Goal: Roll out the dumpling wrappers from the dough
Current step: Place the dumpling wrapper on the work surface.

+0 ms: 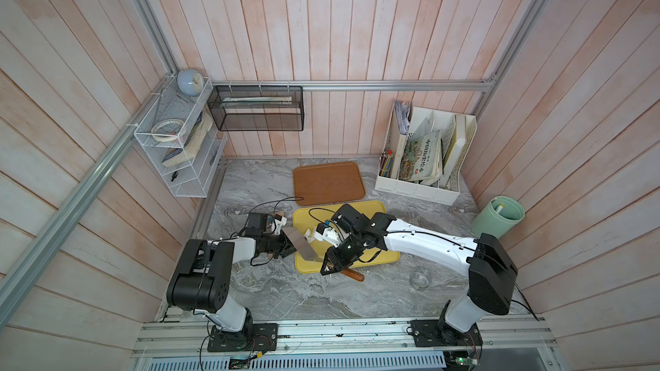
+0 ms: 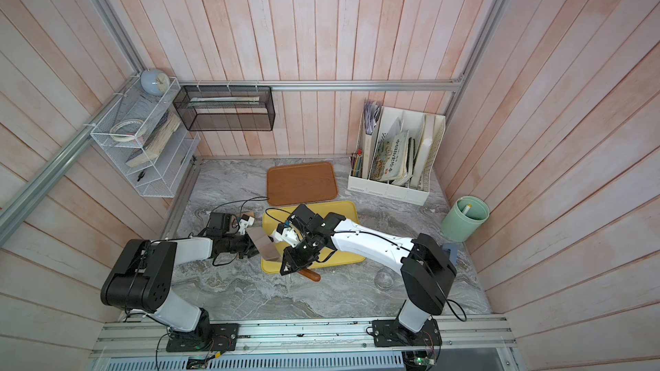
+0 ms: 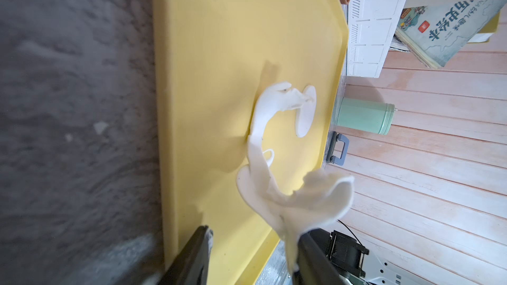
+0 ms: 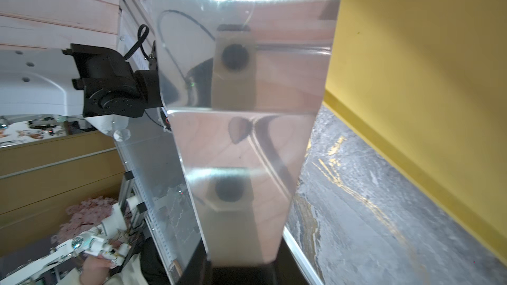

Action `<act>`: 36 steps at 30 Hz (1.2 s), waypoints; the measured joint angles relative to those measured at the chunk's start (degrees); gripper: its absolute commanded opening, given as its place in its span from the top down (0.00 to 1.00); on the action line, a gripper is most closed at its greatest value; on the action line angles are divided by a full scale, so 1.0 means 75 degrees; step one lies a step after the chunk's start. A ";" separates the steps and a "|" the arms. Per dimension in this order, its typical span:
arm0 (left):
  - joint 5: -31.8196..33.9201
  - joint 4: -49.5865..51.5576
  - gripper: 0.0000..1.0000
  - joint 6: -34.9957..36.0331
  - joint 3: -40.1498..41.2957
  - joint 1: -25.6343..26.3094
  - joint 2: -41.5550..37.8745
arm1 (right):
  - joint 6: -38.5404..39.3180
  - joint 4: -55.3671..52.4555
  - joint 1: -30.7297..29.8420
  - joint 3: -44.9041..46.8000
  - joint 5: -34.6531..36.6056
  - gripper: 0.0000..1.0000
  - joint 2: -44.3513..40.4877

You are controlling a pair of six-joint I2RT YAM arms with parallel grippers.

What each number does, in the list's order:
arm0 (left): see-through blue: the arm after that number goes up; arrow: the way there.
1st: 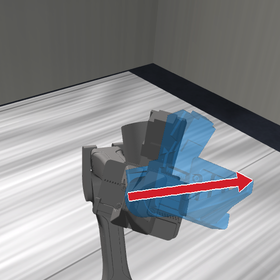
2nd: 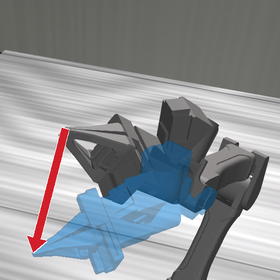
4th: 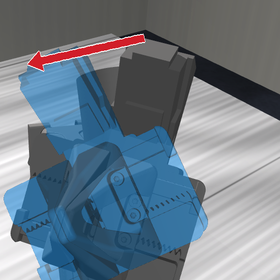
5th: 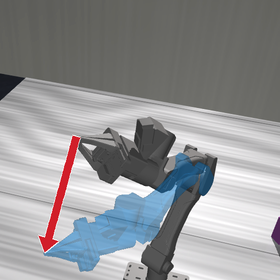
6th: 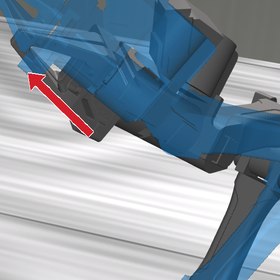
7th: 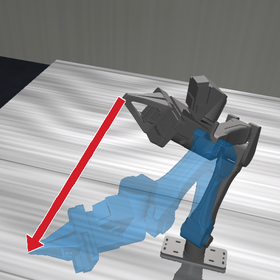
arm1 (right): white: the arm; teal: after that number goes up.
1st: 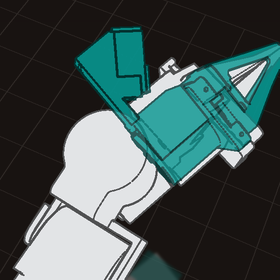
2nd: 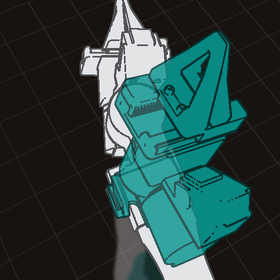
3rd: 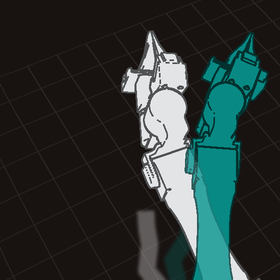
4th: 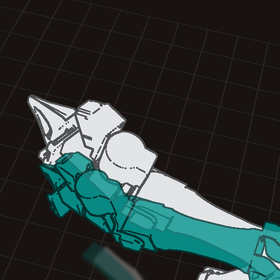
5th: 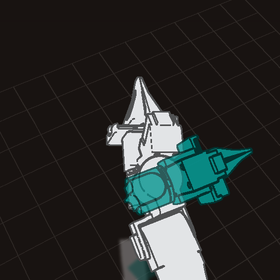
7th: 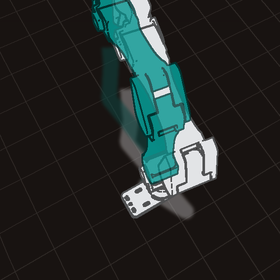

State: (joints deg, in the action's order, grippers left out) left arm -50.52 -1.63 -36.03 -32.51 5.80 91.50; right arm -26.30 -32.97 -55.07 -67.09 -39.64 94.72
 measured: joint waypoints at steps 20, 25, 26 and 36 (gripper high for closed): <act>0.0184 0.0271 0.52 0.0172 -0.0038 -0.0023 -0.0175 | -0.0898 0.1349 0.1078 0.1317 -0.1011 1.00 0.0029; 0.0108 0.0038 0.53 0.0178 -0.0038 -0.0032 0.0035 | -0.1300 0.1629 0.1107 0.0880 -0.0921 1.00 -0.0565; 0.0085 -0.0003 0.53 0.0175 -0.0038 -0.0032 0.0055 | -0.1451 0.1818 0.1116 0.0886 -0.0988 1.00 -0.0714; 0.0064 -0.0099 0.53 0.0178 -0.0038 -0.0032 0.0099 | -0.2958 0.3841 0.0944 0.1941 -0.1813 1.00 -0.0545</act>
State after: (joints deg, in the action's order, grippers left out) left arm -50.04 -2.37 -34.70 -32.80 5.56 92.25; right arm -48.49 -4.16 -47.99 -52.53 -53.23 90.63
